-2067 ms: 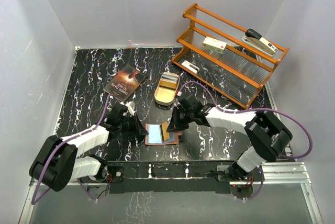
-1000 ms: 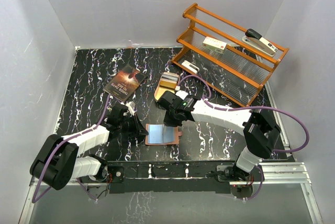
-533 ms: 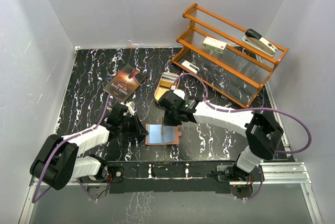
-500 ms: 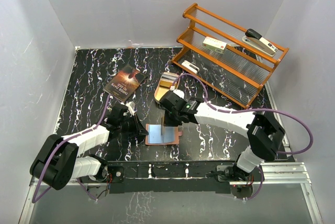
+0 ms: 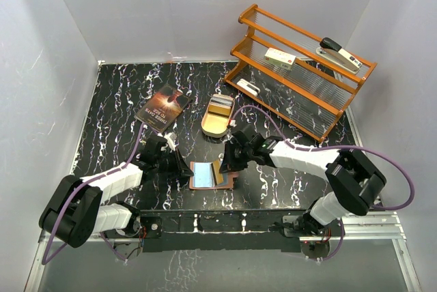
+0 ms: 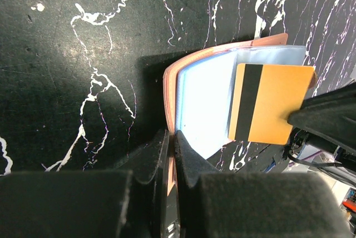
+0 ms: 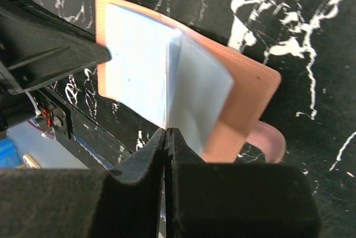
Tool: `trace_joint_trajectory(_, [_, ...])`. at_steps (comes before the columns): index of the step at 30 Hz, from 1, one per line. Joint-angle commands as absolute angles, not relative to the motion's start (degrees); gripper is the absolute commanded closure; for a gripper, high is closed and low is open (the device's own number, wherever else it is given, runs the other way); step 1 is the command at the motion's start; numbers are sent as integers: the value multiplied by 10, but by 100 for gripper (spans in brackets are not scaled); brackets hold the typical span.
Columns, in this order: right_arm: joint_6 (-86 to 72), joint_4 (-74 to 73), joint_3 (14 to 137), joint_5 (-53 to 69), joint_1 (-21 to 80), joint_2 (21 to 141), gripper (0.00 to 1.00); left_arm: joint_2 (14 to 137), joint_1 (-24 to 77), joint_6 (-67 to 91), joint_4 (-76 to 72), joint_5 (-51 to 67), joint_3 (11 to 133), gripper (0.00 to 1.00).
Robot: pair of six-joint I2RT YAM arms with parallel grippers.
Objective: Put the credit cards into the card holder
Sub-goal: Insert the credit card into the card holder.
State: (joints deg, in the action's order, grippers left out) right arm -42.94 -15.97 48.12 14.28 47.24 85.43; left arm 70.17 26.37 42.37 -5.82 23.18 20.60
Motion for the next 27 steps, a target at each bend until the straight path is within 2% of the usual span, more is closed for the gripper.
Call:
trace_joint_trajectory(1, [-416, -85, 458, 219, 447, 849, 100, 703, 265, 412, -50, 241, 218, 98])
trace_joint_trajectory(27, [-450, -47, 409, 216, 406, 891, 100, 709, 265, 431, -68, 256, 204, 100])
